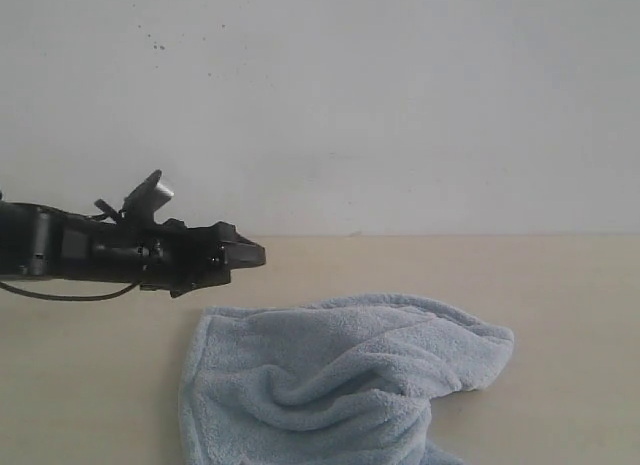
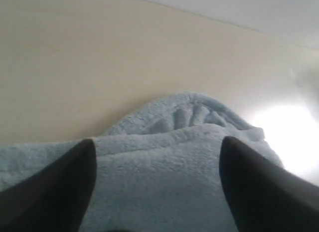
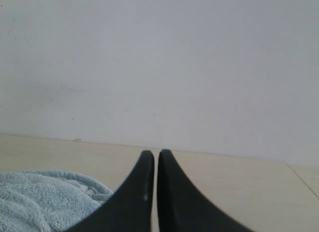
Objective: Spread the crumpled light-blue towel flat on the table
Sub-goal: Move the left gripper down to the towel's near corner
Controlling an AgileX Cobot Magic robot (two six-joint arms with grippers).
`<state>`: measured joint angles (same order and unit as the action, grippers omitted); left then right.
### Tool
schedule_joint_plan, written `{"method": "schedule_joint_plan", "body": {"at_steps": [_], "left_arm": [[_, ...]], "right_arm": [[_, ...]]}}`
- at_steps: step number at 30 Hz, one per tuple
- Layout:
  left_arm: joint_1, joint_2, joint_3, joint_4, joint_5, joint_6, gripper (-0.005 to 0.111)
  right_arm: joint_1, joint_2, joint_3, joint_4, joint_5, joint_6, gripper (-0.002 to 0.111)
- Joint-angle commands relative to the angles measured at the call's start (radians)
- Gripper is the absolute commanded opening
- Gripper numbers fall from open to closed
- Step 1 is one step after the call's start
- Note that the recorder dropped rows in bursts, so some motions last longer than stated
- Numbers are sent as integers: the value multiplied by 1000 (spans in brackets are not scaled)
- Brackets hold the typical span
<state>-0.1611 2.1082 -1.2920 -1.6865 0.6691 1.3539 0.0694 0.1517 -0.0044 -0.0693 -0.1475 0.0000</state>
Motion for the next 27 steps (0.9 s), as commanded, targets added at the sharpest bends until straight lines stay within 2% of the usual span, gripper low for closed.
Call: {"method": "schedule_joint_plan", "body": {"at_steps": [1, 5, 9, 12, 24, 27], "left_arm": [[-38, 5, -58, 250, -199, -177, 67], [-70, 11, -86, 492, -264, -381, 67], [-93, 25, -105, 624, -310, -509, 67], [-109, 45, -107, 662, -350, -562, 65], [-111, 125, -107, 664, -385, -579, 63], [-111, 133, -107, 664, -390, -579, 57]], "right_arm": [[2, 0, 4, -5, -5, 0, 3], [2, 0, 4, -5, -5, 0, 3], [2, 0, 4, -5, -5, 0, 3], [2, 0, 4, -5, -5, 0, 3], [2, 0, 4, -5, -5, 0, 3], [2, 0, 4, -5, -5, 0, 3]]}}
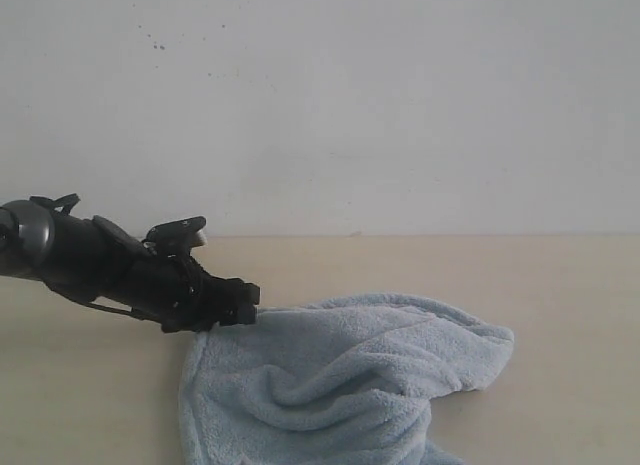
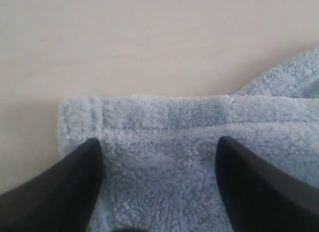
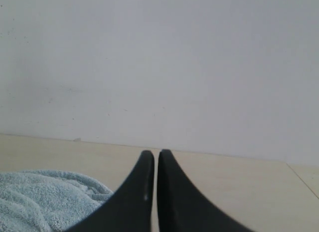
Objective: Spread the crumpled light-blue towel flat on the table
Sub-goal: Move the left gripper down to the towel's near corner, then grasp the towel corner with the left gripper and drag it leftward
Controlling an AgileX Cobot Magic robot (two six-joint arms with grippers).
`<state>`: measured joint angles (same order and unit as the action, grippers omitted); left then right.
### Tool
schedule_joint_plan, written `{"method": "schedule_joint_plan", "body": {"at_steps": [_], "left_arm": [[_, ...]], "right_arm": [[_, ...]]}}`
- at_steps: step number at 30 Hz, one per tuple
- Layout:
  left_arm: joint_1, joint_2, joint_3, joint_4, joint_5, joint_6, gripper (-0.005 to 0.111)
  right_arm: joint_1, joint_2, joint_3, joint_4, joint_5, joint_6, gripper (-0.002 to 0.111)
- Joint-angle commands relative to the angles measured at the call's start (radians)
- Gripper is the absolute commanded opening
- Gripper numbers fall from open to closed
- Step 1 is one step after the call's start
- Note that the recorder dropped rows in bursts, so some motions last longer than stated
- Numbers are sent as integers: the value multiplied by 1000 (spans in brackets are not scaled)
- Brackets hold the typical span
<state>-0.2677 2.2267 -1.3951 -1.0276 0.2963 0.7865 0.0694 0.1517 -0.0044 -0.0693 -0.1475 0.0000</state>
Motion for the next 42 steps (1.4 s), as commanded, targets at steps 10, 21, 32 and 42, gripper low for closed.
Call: {"method": "schedule_joint_plan", "body": {"at_steps": [10, 21, 32, 42], "left_arm": [[26, 15, -4, 45, 39, -20, 4], [119, 12, -4, 608, 194, -445, 4], [172, -39, -4, 1146, 278, -821, 4], [174, -133, 68, 1215, 235, -885, 4]], "right_arm": [[2, 0, 4, -5, -5, 0, 3], [2, 0, 4, -5, -5, 0, 3], [2, 0, 4, -5, -5, 0, 3], [2, 0, 4, -5, -5, 0, 3]]}}
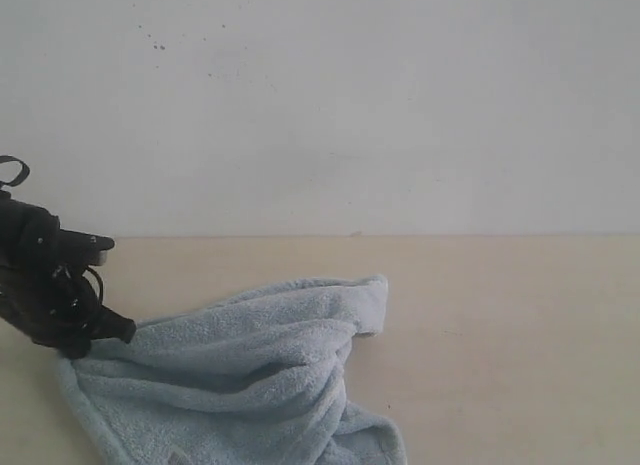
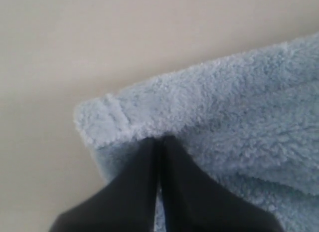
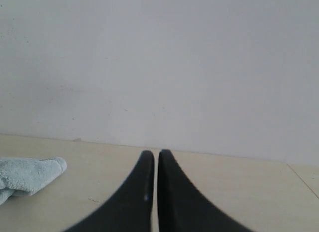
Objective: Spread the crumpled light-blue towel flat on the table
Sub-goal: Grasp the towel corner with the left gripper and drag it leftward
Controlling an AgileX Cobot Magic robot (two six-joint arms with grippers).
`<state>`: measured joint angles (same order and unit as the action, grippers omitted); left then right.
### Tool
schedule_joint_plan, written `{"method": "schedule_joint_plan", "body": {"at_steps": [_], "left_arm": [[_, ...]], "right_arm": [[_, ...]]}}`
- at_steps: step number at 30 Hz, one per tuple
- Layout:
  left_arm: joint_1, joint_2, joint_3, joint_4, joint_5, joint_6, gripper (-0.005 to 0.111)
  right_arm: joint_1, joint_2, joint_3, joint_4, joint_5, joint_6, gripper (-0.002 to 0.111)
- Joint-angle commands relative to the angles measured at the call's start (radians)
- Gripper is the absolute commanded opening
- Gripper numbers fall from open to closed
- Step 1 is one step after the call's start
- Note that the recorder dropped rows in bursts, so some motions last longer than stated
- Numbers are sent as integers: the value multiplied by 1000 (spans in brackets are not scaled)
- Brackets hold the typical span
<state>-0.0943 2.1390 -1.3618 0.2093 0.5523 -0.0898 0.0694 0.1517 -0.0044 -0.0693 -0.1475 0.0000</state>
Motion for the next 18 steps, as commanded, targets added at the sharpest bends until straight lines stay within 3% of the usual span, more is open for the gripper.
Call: {"method": "schedule_joint_plan", "body": {"at_steps": [1, 11, 18], "left_arm": [[1, -63, 38, -46, -30, 5, 4], [1, -189, 47, -71, -67, 31, 4], [3, -178, 47, -68, -8, 31, 4]], "right_arm": [[2, 0, 4, -5, -5, 0, 3], [2, 0, 4, -5, -5, 0, 3], [2, 0, 4, -5, -5, 0, 3]]}}
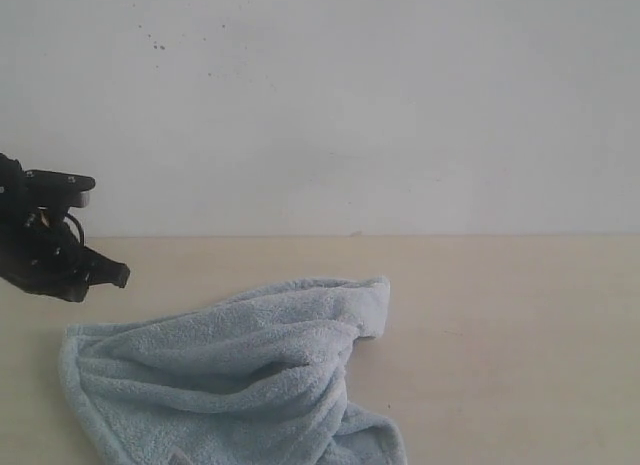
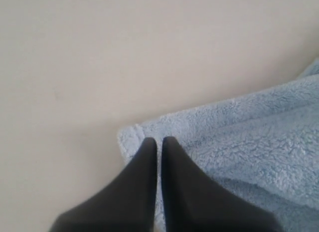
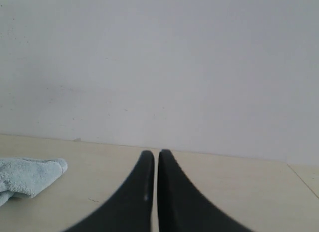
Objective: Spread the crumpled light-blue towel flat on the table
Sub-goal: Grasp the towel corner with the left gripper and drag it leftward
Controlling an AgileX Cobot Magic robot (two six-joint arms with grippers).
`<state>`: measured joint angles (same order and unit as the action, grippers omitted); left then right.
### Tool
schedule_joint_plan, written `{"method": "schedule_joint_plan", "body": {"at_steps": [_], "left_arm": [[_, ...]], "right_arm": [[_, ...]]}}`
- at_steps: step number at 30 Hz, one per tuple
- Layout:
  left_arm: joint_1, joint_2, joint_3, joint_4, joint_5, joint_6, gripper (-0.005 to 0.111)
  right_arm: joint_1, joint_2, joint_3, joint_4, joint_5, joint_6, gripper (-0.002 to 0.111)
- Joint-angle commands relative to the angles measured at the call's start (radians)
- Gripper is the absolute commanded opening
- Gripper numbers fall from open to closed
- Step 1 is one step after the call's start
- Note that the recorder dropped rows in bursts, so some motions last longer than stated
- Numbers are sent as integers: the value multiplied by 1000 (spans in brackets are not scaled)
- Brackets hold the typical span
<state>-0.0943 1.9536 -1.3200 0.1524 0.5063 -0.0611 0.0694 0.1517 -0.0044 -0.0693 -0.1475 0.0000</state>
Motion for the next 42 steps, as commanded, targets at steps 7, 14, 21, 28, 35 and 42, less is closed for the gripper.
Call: {"method": "schedule_joint_plan", "body": {"at_steps": [7, 14, 21, 28, 35, 42], "left_arm": [[5, 28, 5, 0, 33, -1, 28], [17, 88, 5, 0, 14, -55, 52], [17, 162, 5, 15, -16, -58, 52], [19, 196, 5, 20, 29, -45, 12], [19, 185, 5, -27, 70, -20, 4], [-6, 110, 5, -200, 38, 128, 4]], "right_arm": [[2, 0, 4, -5, -5, 0, 3], [2, 0, 4, -5, -5, 0, 3], [2, 0, 4, -5, -5, 0, 3], [2, 0, 4, -5, -5, 0, 3], [2, 0, 4, -5, -5, 0, 3], [2, 0, 4, -5, -5, 0, 3]]}}
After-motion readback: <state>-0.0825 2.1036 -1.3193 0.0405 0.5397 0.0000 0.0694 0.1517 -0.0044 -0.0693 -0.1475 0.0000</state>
